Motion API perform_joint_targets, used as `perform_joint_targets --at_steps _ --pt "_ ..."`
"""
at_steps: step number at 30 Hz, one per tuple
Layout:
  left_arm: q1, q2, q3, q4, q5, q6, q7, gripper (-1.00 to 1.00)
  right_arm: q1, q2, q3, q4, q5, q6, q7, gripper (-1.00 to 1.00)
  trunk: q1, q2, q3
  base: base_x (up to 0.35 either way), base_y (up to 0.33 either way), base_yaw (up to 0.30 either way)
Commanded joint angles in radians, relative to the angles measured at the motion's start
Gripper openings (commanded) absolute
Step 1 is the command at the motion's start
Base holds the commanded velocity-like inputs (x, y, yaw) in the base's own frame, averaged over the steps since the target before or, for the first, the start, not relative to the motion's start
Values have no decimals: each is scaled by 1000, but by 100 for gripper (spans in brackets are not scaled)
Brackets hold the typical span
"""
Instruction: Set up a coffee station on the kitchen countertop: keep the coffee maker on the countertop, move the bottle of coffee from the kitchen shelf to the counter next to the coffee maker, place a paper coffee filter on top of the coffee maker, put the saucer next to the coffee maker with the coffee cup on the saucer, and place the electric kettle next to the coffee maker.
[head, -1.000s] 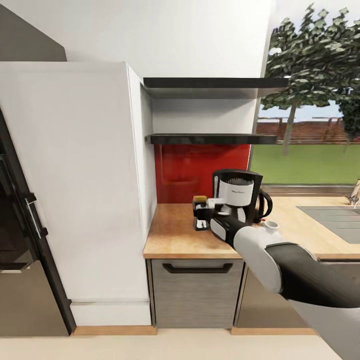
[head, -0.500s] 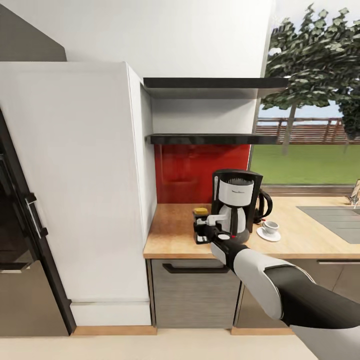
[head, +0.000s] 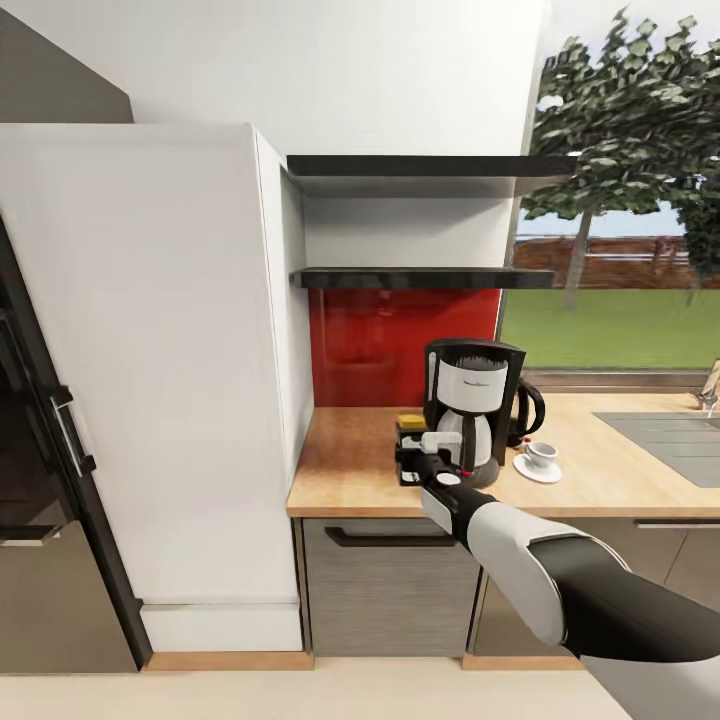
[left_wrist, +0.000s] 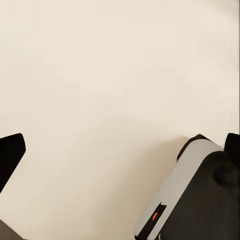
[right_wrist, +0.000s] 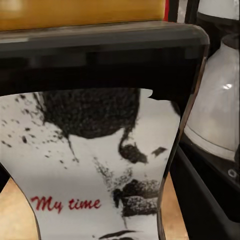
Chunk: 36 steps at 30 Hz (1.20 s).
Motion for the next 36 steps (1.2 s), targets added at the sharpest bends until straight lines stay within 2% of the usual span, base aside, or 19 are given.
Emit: perform_joint_targets --at_steps 1,8,15,16,18,23,29,36 --pt "1 -3 -4 -4 11 -1 -5 100 -1 1 7 4 -2 -9 -29 -100 0 -1 0 0 0 0" --pt "1 -25 -5 -8 3 -1 -7 100 26 1 7 4 3 -9 -49 -100 0 -1 0 0 0 0" --pt "1 -25 -4 -42 17 7 -6 100 56 1 8 4 5 -30 -39 -100 0 -1 0 97 0 0" --pt "1 -38 -3 -43 23 9 -6 100 72 1 8 4 7 -45 -33 -100 0 -1 0 138 0 0" --pt "1 -43 -3 -43 29 7 -7 100 76 1 8 4 7 -48 -27 -100 0 -1 0 72 0 0" --pt "1 -47 -3 -43 34 4 -7 100 81 1 8 4 8 -60 -7 -100 0 -1 0 18 0 0" --pt "1 -52 -3 -43 34 3 -7 100 88 1 8 4 7 -116 20 -100 0 -1 0 28 0 0" --pt "1 -53 -3 -44 34 2 -6 100 94 1 8 4 8 -129 29 -100 0 -1 0 192 0 0"
